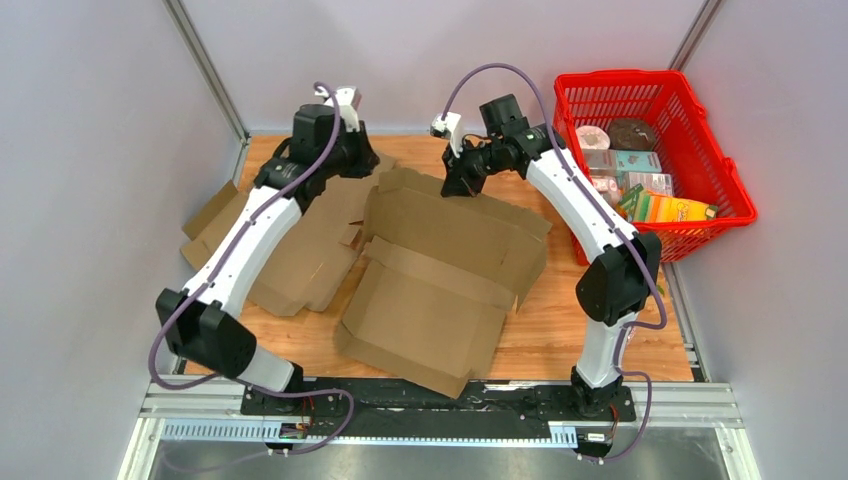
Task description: Fold the paper box
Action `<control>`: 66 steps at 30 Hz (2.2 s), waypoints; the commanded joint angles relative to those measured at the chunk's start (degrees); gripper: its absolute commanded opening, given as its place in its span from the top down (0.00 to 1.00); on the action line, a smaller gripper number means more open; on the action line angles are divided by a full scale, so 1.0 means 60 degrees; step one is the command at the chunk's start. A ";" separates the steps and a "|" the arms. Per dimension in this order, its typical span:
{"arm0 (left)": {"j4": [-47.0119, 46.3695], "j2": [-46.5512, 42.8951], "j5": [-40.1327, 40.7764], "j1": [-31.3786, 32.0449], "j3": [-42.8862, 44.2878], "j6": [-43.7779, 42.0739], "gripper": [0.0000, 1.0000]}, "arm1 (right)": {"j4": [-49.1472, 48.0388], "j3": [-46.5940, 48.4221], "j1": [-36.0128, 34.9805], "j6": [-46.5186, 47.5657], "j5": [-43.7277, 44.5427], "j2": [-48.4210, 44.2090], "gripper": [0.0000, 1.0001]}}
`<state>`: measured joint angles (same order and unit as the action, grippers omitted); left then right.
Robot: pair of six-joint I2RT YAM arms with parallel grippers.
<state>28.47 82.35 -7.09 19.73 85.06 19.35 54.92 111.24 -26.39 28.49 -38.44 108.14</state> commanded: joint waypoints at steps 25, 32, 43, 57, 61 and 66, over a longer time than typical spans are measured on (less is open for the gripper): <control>0.0821 -0.0102 0.1841 0.0830 0.0912 -0.0091 0.60 | -0.0745 -0.0361 -0.0069 -0.0515 -0.0391 -0.0869 1.00; 0.1130 0.0616 0.1755 0.0843 0.1235 0.0070 0.86 | -0.0847 -0.0317 -0.0069 -0.0632 -0.0362 -0.0884 1.00; -0.0025 0.0367 0.1067 0.2000 0.0181 0.0699 1.00 | -0.0774 -0.0347 -0.0098 -0.0428 -0.0552 -0.0972 1.00; -0.0628 -0.0960 0.0888 0.2000 -0.1429 -0.0237 0.72 | -0.0730 -0.0376 -0.0098 -0.0618 -0.0406 -0.1133 1.00; -0.1619 -0.2632 0.1153 0.2000 -0.3825 -0.0252 0.72 | -0.0540 -0.0391 -0.0113 -0.0618 0.0077 -0.1133 1.00; -0.2313 -0.2989 0.1138 0.2146 -0.5094 0.0054 0.77 | -0.0056 -0.0405 -0.0098 -0.0223 -0.0112 -0.1074 1.00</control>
<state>21.12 63.61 -1.34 31.92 57.12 19.33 53.56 108.64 -26.63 25.82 -38.39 104.40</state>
